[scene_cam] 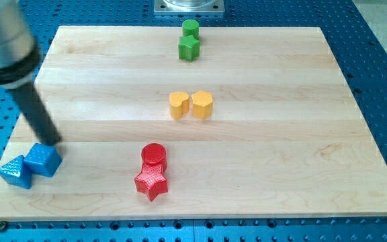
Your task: Separate the cube from the triangle
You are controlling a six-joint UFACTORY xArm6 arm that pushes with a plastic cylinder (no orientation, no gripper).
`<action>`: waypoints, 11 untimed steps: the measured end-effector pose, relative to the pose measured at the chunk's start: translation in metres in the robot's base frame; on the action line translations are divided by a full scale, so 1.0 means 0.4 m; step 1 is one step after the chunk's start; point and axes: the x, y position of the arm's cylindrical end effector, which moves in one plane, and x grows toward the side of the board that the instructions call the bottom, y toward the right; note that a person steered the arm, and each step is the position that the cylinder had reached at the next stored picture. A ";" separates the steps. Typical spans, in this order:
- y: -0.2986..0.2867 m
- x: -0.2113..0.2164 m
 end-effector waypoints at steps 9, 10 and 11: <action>0.091 -0.047; 0.170 -0.079; 0.293 -0.111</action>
